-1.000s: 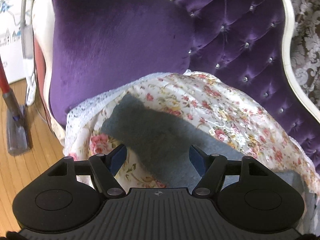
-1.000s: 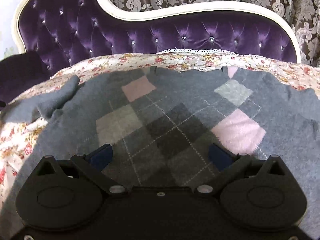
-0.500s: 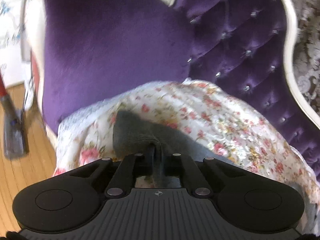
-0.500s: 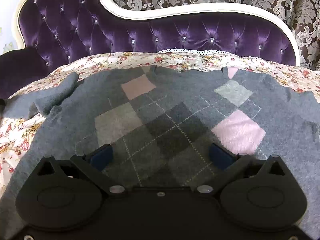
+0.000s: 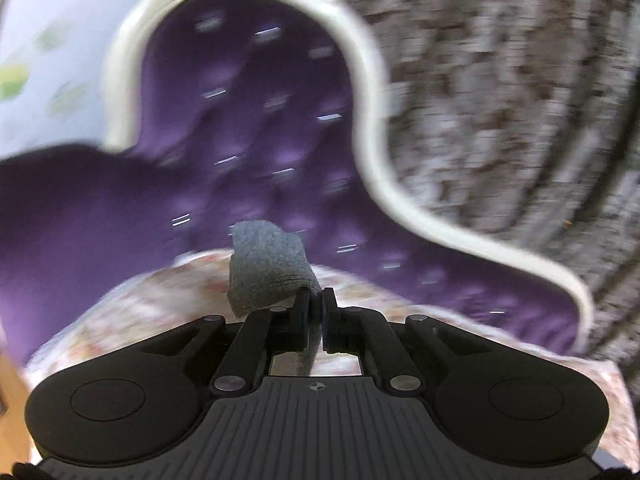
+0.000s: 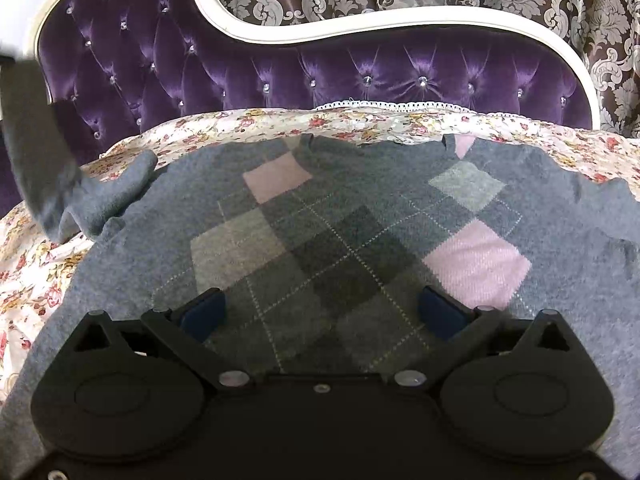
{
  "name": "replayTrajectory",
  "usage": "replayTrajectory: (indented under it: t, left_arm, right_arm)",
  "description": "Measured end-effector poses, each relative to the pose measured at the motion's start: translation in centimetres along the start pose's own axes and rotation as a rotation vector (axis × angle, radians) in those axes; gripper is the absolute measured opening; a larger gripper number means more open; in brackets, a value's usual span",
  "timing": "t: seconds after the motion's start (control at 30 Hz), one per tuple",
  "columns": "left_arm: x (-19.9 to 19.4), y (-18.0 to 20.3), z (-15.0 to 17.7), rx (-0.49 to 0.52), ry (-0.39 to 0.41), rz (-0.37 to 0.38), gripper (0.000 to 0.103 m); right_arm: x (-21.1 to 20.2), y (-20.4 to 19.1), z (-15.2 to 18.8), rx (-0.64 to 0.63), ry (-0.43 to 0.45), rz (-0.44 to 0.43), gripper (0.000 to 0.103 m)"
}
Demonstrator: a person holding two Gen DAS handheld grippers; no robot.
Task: Fold small clothes
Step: 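Lift the sleeve with the left gripper, fold it across the chest, release, then move the right gripper to the other sleeve cuff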
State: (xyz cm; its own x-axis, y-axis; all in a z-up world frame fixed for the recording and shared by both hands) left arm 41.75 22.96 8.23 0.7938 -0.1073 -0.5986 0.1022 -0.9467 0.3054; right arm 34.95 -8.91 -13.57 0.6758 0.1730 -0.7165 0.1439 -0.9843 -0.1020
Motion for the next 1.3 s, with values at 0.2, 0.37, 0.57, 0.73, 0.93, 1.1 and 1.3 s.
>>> replayTrajectory:
  t: [0.2,0.37,0.57,0.73,0.93,1.1,1.3]
  left_arm:
    - [-0.1,12.5,-0.6,0.107,0.006,0.205,0.005]
    - [1.5,20.8,1.6,0.185,-0.023,0.314,0.005]
    - [3.4,25.2,6.1,0.204,-0.106,0.388,0.007]
    - [2.8,23.4,11.0,0.252,-0.125,0.293,0.042]
    - [2.8,17.2,18.5,0.192,-0.127,0.175,0.063]
    - [2.7,14.5,22.9,0.236,-0.121,0.020,0.066]
    - [4.5,12.3,26.6,0.224,-0.199,-0.057,0.067]
  right_arm:
    - [-0.2,0.4,-0.2,0.030,0.007,-0.034,0.103]
    - [-0.5,0.8,-0.7,0.062,-0.011,-0.079,0.103]
    - [-3.8,3.9,-1.7,0.180,0.017,-0.149,0.102]
    - [-5.9,7.4,-2.3,0.276,0.019,-0.177,0.102]
    - [-7.4,8.8,-3.6,0.247,0.030,-0.178,0.102]
    - [-6.4,7.4,-5.1,0.220,-0.003,-0.265,0.102]
    - [-4.0,3.7,-7.3,0.113,-0.028,-0.337,0.067]
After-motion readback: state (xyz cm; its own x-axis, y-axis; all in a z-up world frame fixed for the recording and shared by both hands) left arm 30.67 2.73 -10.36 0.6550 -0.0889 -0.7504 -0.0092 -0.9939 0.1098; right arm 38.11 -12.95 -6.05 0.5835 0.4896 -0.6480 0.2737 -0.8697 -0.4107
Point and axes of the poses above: each gripper's, at about its wrist camera, not at the fingertips, and x roughly the way its jaws point, y to its right, z to its underside, the point moved 9 cm from there along x, roughly the way its jaws point, and after that the axes turned 10 degrees about -y, right-handed, at the moved point
